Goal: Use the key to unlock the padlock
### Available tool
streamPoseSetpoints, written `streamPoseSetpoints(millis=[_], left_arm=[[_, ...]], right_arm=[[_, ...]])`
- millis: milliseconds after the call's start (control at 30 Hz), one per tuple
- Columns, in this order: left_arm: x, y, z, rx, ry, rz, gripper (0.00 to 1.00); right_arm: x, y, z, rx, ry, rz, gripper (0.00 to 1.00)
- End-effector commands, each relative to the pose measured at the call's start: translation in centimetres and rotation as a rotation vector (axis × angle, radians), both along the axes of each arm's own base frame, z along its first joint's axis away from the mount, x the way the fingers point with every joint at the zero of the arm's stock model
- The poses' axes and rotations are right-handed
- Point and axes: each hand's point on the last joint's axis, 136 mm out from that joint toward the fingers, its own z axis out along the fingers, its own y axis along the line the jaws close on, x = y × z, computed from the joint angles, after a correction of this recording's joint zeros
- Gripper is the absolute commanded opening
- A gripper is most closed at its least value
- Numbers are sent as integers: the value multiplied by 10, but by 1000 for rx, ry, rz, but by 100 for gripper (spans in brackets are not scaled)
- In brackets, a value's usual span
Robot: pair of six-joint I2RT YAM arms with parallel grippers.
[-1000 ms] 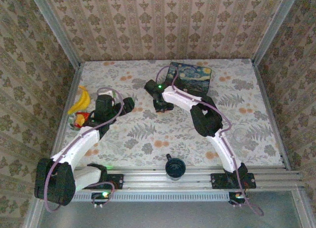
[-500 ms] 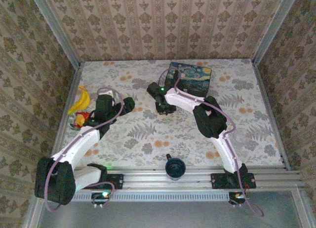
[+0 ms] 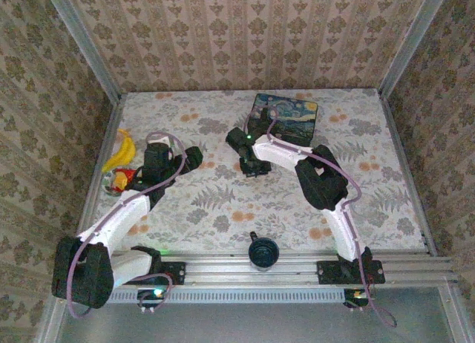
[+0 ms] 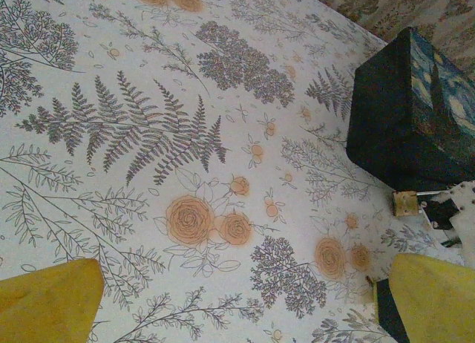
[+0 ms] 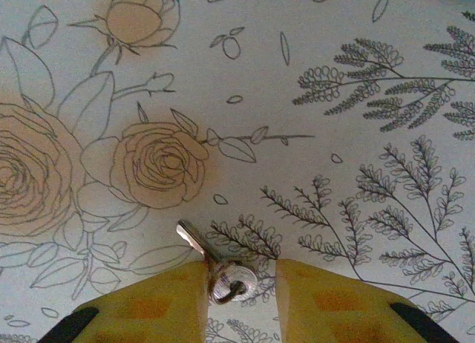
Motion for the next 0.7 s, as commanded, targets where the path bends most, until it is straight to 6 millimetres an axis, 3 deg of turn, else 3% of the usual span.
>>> streamPoseSetpoints(millis=[0,267,667], left_arm=[[2,0,5,-28,-17,3,100],[3,-1,8,-34,-23,0,100],[4,-1,9,-35,-26,4,100]], right_arm=[[-1,-7,20,-10,-34,-24,30],[3,1,27,15,-53,9,31],[6,8,14,-44,-19,62,31]])
